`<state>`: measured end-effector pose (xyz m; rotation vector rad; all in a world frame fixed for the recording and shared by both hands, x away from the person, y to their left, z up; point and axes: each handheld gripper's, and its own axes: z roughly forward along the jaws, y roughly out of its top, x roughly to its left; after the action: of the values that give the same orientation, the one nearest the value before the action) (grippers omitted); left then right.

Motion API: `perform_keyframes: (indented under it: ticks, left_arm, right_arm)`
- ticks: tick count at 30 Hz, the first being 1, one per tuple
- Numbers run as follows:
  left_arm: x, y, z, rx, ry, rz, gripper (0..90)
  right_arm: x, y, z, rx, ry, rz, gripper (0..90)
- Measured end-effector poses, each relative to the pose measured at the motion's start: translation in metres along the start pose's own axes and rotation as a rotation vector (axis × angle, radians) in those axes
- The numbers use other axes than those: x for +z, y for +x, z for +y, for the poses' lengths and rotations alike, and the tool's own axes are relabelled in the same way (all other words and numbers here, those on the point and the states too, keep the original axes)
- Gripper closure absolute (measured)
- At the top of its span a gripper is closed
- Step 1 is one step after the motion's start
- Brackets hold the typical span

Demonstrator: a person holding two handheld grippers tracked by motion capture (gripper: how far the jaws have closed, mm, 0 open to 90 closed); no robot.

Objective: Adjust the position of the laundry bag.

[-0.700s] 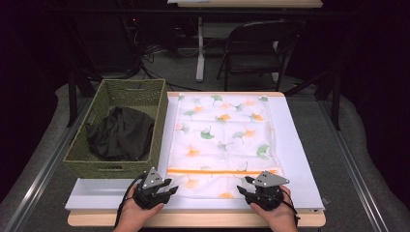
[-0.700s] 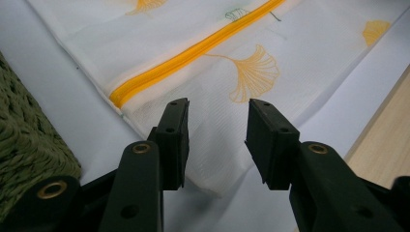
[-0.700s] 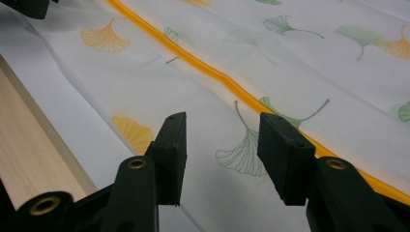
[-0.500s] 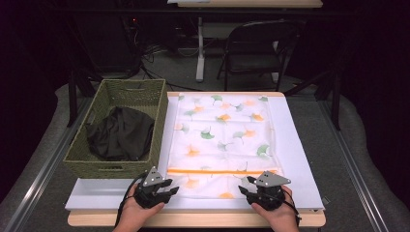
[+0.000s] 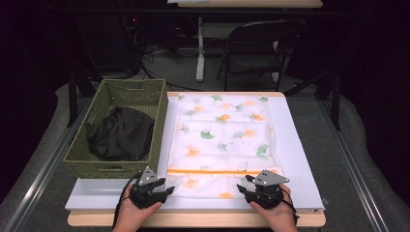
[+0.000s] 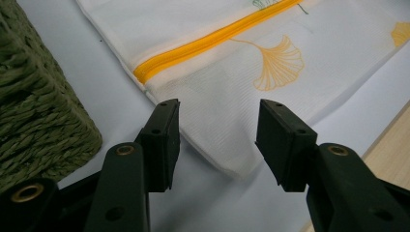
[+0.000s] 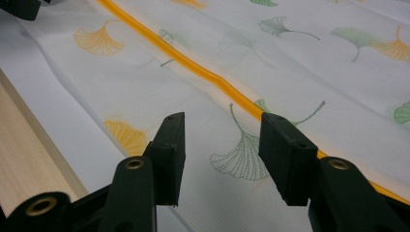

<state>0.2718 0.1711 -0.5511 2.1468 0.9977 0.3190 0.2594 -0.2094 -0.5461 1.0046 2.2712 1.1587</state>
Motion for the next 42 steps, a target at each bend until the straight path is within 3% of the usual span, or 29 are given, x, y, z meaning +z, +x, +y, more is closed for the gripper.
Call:
perform_keyframes:
  ticks: [7,12,20,28,31,42]
  left_arm:
    - [0.004,0.000,0.002,0.015,0.024,0.025,47.8]
    - [0.000,0.003,-0.001,-0.024,0.017,0.041,47.6]
    - [0.001,0.004,-0.004,-0.029,0.037,0.069,47.3]
    - [0.011,0.002,-0.002,0.010,0.037,0.071,50.3]
    - [0.011,-0.001,-0.002,0.036,0.037,0.073,52.2]
    - [0.012,-0.004,-0.002,0.029,0.031,0.066,55.8]
  right_arm:
    - [0.001,-0.004,0.000,0.023,-0.007,0.000,52.1]
    - [-0.003,-0.008,0.000,0.033,-0.026,-0.032,52.3]
    - [-0.013,-0.009,0.001,0.032,-0.063,-0.056,53.8]
    - [-0.007,-0.022,-0.002,0.105,-0.009,-0.040,54.9]
    - [-0.007,-0.025,-0.003,0.110,-0.006,-0.042,55.4]
    - [-0.006,-0.040,-0.003,0.130,-0.015,-0.103,55.8]
